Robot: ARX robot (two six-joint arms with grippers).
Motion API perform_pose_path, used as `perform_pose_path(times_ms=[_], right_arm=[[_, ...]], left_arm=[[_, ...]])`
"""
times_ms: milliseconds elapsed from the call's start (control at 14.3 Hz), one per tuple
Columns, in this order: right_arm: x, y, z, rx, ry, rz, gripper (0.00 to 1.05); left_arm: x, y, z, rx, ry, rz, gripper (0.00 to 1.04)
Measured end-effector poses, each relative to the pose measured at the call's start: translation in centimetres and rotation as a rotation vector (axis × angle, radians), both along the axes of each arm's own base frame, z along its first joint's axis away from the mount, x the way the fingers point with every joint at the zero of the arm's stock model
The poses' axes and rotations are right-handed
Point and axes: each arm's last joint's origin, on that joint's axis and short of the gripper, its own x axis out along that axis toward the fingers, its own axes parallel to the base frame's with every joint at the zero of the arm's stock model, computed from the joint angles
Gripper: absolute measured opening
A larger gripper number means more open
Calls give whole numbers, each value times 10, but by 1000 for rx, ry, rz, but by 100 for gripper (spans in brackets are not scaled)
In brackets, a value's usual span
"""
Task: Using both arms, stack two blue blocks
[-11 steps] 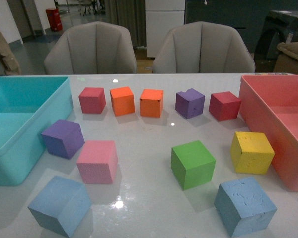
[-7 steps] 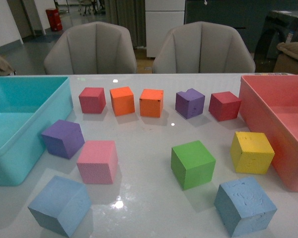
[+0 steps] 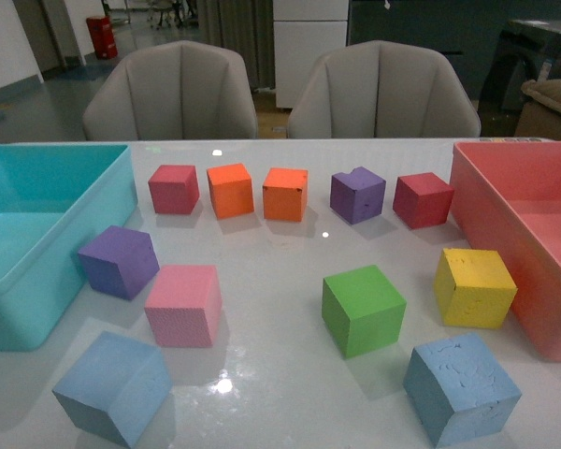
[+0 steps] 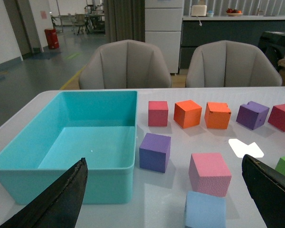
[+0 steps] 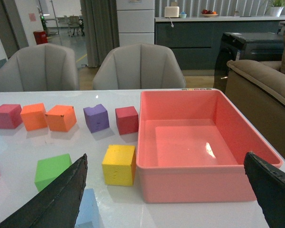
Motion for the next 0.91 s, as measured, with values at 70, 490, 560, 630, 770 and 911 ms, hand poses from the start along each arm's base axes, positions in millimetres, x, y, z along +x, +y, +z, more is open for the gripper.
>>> perform_pose_path(times_ms=[70, 490, 560, 630, 770, 911], right_arm=[[0, 0, 0, 0, 0, 0, 98], [0, 0, 0, 0, 0, 0, 98], [2, 1, -1, 25, 56, -58, 98], [15, 2, 13, 65, 78, -186, 98], [48, 12, 60, 93, -7, -154, 98], [94, 36, 75, 66, 112, -16, 98]], left_arm=[[0, 0, 0, 0, 0, 0, 98], [0, 0, 0, 0, 0, 0, 98], [0, 0, 0, 0, 0, 0, 98], [0, 0, 0, 0, 0, 0, 98], [0, 0, 0, 0, 0, 0, 98], [0, 0, 0, 0, 0, 0, 98]])
